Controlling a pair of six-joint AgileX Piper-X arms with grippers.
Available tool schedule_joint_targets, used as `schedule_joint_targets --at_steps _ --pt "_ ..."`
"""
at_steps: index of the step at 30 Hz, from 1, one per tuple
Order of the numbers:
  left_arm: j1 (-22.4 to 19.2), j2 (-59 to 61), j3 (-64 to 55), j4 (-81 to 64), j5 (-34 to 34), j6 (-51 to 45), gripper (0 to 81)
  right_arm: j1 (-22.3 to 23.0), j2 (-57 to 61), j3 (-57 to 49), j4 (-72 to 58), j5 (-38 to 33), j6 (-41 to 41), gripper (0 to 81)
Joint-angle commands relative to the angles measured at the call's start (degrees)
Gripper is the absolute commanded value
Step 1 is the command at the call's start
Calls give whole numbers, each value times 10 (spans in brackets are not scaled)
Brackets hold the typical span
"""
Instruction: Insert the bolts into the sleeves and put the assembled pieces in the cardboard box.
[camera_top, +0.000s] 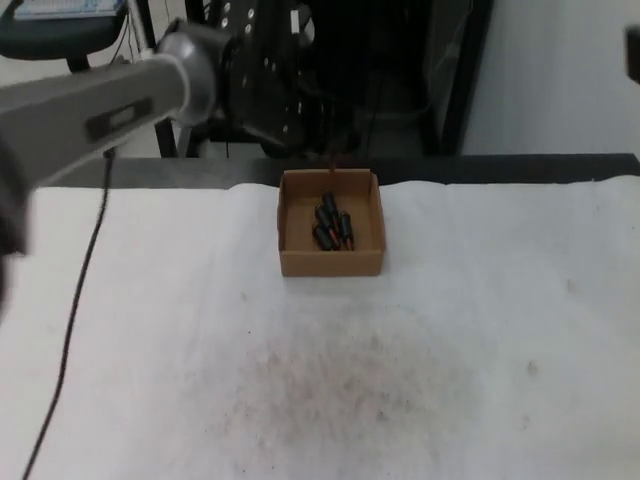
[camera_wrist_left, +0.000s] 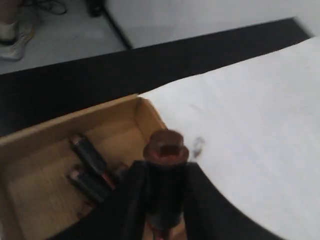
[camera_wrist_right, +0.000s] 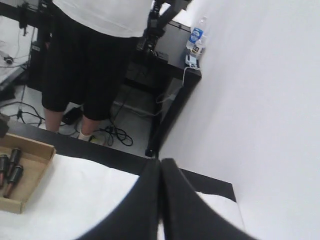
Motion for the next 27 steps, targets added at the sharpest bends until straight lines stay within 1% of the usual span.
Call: schedule_joint_targets --at_steps 1,4,6,8,11,15,17,18,20,24,25,27 --pt "0 23 -58 61 -13 24 3 -6 -11 -2 11 10 0 3" --pt "0 63 -104 143 -12 47 3 -19 -19 -2 12 10 0 3" --pt "0 81 -115 172 -12 53 3 -31 -22 -2 13 9 0 3" --pt "0 90 -115 177 -12 58 3 -44 -23 -2 18 7 0 3" --pt "0 91 -115 170 -15 96 3 -59 -23 -2 33 4 0 3" --pt "0 91 -127 163 -19 118 3 -68 -23 -2 56 -32 6 3" --pt "0 91 -130 156 -19 118 7 -68 -23 -2 58 -35 25 3" --pt "0 91 -131 152 -19 118 28 -68 -23 -2 58 -35 32 3" --pt "0 91 -131 145 -19 118 100 -68 -23 -2 60 -35 36 3" --pt "0 91 -131 144 -19 115 348 -68 -23 -2 62 -35 36 3" --pt "0 91 -131 144 -19 115 394 -68 -23 -2 62 -35 36 3" --pt "0 91 -131 143 -19 115 427 -68 -23 -2 62 -35 38 3"
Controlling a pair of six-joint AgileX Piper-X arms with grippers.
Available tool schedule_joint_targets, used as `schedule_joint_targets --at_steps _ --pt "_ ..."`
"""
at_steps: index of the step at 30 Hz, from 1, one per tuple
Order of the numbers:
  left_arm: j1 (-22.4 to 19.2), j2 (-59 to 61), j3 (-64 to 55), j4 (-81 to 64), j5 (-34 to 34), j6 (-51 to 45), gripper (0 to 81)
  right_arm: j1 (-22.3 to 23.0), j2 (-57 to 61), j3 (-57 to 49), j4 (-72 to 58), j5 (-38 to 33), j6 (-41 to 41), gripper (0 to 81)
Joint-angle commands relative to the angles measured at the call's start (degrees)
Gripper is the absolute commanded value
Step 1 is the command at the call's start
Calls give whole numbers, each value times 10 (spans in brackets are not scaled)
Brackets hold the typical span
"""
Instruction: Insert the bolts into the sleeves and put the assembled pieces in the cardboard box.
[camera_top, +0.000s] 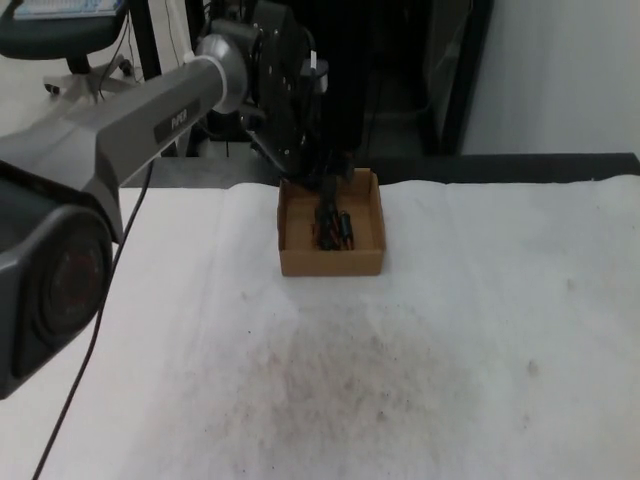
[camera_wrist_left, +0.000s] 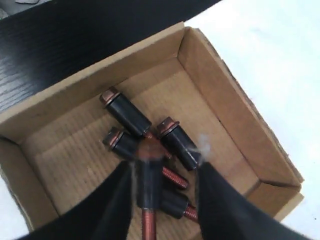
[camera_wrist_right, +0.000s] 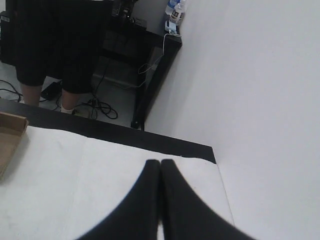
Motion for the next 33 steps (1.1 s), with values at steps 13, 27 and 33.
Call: schedule_joint_targets --at_steps 13,27,33 --pt "0 -81 -63 94 -165 12 110 -2 -4 -2 51 -4 6 3" --pt "14 -360 -30 218 -213 123 3 -42 -93 136 139 -39 92 3" --pt "14 -515 140 215 -212 91 3 -48 -195 268 130 -80 126 3"
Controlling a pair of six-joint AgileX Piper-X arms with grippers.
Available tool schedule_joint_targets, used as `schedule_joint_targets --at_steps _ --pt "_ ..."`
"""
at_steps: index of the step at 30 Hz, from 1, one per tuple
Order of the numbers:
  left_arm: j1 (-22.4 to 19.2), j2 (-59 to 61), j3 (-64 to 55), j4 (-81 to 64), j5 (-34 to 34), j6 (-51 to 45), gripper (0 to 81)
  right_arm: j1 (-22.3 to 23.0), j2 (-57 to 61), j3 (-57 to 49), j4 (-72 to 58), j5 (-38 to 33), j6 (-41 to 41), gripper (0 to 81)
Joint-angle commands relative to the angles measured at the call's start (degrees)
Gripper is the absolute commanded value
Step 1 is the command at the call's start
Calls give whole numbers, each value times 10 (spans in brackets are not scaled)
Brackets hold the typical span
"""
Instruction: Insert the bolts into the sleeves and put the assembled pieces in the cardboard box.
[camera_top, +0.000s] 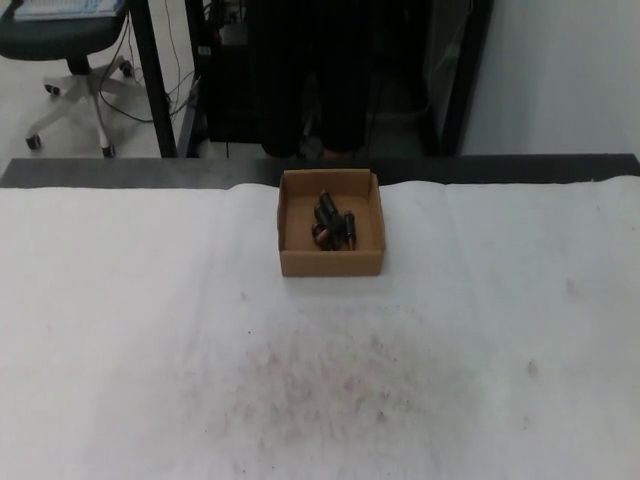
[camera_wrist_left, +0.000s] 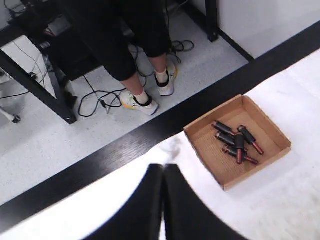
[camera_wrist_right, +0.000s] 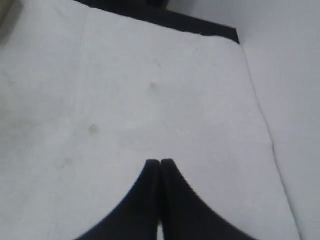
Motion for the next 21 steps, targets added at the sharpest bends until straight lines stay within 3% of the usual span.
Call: schedule_joint_targets --at_steps 1,6,13,21 --pt "1 -73 96 2 -3 -27 3 -3 -65 73 -17 -17 28 3" --pt "-1 -244 362 -101 11 -83 3 -3 -136 132 -72 -20 28 3" --pt "-1 -509 709 -252 11 -200 3 -3 -164 172 -121 -89 53 3" --pt "-1 -750 925 -351 -2 -200 3 -3 -163 253 -238 -104 53 3"
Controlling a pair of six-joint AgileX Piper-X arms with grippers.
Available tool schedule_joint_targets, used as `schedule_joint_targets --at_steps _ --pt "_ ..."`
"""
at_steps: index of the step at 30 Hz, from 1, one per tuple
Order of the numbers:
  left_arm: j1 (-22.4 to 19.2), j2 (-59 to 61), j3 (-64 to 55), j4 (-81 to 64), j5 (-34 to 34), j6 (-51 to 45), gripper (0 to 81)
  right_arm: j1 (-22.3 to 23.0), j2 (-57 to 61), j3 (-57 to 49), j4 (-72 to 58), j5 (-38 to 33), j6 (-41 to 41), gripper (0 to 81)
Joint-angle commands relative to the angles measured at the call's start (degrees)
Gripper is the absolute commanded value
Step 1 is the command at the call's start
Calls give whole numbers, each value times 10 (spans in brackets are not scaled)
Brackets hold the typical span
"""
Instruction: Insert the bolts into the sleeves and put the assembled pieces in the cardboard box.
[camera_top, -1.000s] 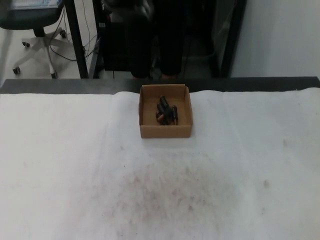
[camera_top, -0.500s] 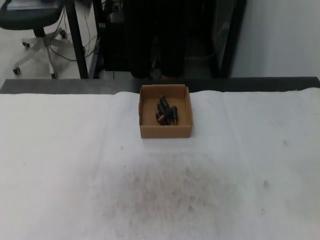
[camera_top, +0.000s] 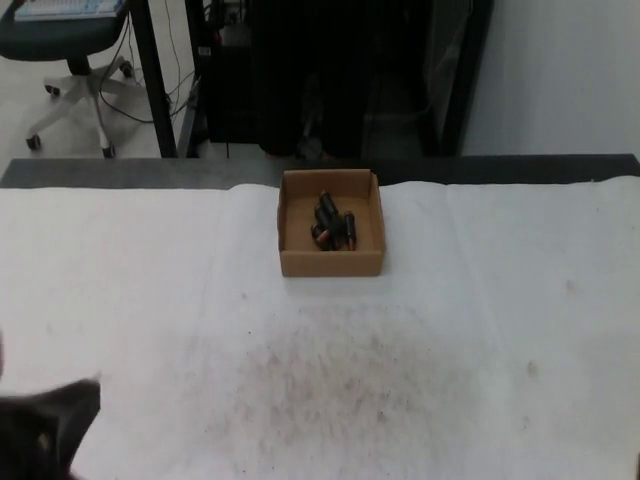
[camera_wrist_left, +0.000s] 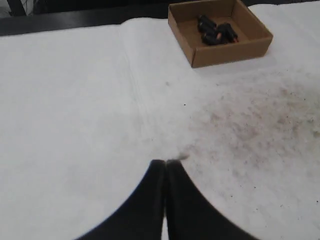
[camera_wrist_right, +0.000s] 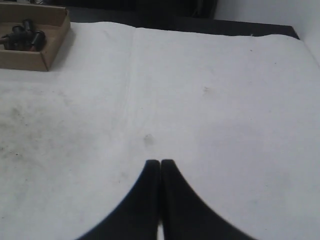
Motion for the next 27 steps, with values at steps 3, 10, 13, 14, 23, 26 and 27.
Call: schedule_joint_targets --at_steps 3,10,13,14,23,26,27 --pt "-1 -51 61 -101 -49 -2 3 -2 -2 62 -101 -56 3 3" --pt "-1 -54 143 -144 -42 -8 3 -2 -2 135 -183 -87 3 3" --pt "-1 -54 143 -144 -37 -29 3 -2 -2 136 -183 -67 25 3" --pt "-1 -54 143 -139 -37 -35 3 -2 -2 136 -183 -57 40 3" --pt "-1 -54 143 -100 -37 -30 3 -2 -2 176 -183 -41 80 3" --pt "-1 -54 143 -56 -37 -30 3 -2 -2 199 -183 -45 80 3" --pt "-1 -54 143 -44 -37 -32 3 -2 -2 199 -183 -45 80 3"
